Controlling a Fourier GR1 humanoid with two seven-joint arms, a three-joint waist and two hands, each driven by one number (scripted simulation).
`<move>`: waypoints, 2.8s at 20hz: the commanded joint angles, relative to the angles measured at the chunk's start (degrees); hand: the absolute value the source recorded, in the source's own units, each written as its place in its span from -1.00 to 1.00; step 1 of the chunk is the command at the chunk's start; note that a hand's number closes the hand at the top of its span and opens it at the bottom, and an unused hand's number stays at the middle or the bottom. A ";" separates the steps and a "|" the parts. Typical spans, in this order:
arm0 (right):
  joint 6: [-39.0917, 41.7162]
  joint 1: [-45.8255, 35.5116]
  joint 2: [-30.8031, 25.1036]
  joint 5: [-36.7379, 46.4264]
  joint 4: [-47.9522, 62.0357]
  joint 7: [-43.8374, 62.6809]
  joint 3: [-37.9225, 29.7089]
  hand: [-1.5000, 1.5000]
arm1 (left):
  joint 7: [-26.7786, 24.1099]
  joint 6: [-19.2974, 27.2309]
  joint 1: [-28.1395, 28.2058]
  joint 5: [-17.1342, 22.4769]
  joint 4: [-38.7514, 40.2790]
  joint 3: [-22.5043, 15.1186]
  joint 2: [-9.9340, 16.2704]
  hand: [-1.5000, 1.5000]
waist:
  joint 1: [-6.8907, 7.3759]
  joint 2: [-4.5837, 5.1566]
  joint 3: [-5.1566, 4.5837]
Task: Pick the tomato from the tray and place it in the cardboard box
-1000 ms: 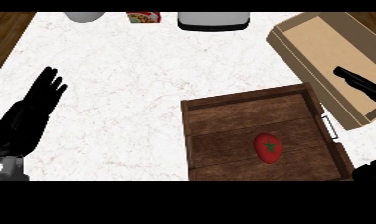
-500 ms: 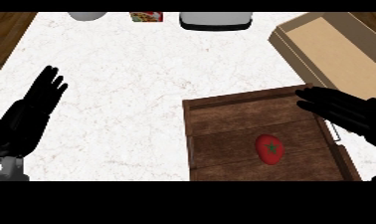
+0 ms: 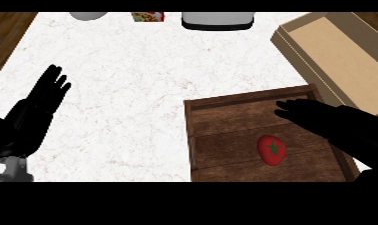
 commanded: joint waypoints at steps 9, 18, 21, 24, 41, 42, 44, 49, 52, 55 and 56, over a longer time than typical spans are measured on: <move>8.16 4.29 5.98 9.49 -1.19 -1.16 -3.29 -1.00 | 1.86 -2.86 -1.35 -2.43 0.73 2.92 -3.12 0.00 | -0.50 -0.05 0.03; 8.23 2.21 14.27 17.05 3.09 -7.14 -3.82 -1.00 | 3.77 -4.80 -2.18 -4.44 0.89 5.00 -4.57 0.00 | -0.29 -0.01 0.03; 5.60 2.28 16.47 22.26 4.57 -8.10 -0.73 -1.00 | 2.88 -7.23 3.71 -3.00 -3.70 6.37 -4.33 0.00 | 0.07 -0.04 0.04; 8.33 2.43 15.61 24.67 3.36 -8.10 -1.55 -1.00 | 3.04 -6.66 -0.55 -4.28 -0.77 7.74 -4.66 0.00 | -0.19 -0.01 0.03; 7.83 4.46 25.78 38.44 6.90 -6.23 3.53 -1.00 | 5.60 -6.03 -5.75 -8.92 1.73 8.28 -8.93 0.00 | -0.38 0.02 0.03; 7.24 2.80 26.08 39.51 9.73 -7.57 3.05 -1.00 | 2.68 -8.86 -4.67 -9.09 4.13 9.56 -7.71 0.00 | -0.25 0.03 0.03; 4.19 7.18 22.95 40.73 9.49 -11.14 1.97 -1.00 | 4.89 -9.14 -5.74 -7.47 2.80 10.70 -7.04 0.00 | -0.36 0.01 0.04; 9.80 2.24 27.42 42.58 10.81 -7.54 2.98 -1.00 | 3.78 -6.89 -4.40 -11.31 2.72 7.24 -11.54 0.00 | -0.31 0.03 0.02; 8.23 1.61 27.46 44.58 14.66 -10.99 2.25 -1.00 | 4.45 -10.17 -2.34 -8.47 0.88 11.04 -9.24 0.00 | -0.14 0.01 0.03; 2.52 3.19 26.03 46.59 20.36 -14.87 2.17 -1.00 | 3.76 -9.63 -2.75 -9.54 0.44 10.37 -10.07 0.00 | -0.14 0.04 0.04; 3.36 4.50 27.48 47.59 17.36 -13.56 3.21 -1.00 | 2.86 -8.75 -0.37 -11.25 -0.37 9.03 -12.05 0.00 | -0.18 0.00 0.03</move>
